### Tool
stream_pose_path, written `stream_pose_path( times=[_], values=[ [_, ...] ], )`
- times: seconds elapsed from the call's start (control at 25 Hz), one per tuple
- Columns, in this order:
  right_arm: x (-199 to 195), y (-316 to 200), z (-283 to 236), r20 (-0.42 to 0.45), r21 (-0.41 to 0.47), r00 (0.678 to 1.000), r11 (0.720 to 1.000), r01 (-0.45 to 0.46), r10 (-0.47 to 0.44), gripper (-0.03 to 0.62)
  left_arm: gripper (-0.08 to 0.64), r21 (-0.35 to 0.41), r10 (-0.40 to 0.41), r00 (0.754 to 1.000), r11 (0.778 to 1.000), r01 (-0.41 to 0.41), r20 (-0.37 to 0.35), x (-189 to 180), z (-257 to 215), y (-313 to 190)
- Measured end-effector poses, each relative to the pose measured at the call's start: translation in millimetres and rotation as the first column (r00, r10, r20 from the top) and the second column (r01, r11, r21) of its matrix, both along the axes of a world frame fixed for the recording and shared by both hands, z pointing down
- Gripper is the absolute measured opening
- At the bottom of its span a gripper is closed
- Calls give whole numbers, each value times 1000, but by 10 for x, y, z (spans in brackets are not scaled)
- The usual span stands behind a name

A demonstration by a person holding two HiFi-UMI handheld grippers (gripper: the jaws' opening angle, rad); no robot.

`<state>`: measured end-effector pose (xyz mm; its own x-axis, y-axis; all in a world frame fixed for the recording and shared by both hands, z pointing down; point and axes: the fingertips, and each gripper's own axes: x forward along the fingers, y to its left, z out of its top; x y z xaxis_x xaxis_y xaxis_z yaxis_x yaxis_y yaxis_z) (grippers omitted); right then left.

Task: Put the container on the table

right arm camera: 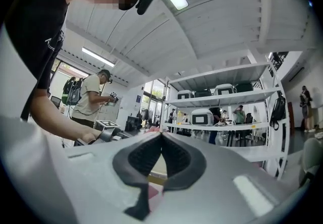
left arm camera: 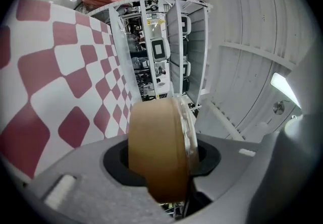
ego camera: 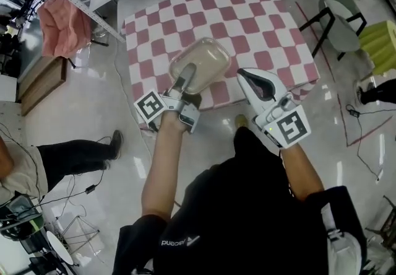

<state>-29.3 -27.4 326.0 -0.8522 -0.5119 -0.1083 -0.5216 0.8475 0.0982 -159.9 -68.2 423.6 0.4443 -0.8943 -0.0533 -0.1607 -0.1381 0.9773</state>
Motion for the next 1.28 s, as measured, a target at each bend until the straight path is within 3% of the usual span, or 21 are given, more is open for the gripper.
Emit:
stream_pose_path(
  times=[0.24, 0.48, 0.8, 1.2, 1.28],
  values=[
    [227, -1009, -58, 6, -9, 999, 998, 54, -54, 3, 176, -81, -13, 998, 997, 17, 54, 151, 290, -1026],
    [346, -1673, 39, -6, -25, 995, 995, 98, -99, 2, 176, -120, -24, 993, 992, 38, 120, 240, 555, -1736],
    [182, -2054, 207, -10, -58, 991, 989, 134, -135, 2, 176, -200, 8, 983, 979, 30, 185, 224, 946, -2136],
    [-83, -2185, 348, -14, -100, 991, 987, 127, -129, 2, 176, -280, 47, 969, 960, 24, 242, 106, 1257, -2244],
    [-128, -2198, 377, -16, -109, 992, 986, 125, -128, 2, 211, -301, 47, 961, 953, 39, 274, 61, 1306, -2237]
  ],
)
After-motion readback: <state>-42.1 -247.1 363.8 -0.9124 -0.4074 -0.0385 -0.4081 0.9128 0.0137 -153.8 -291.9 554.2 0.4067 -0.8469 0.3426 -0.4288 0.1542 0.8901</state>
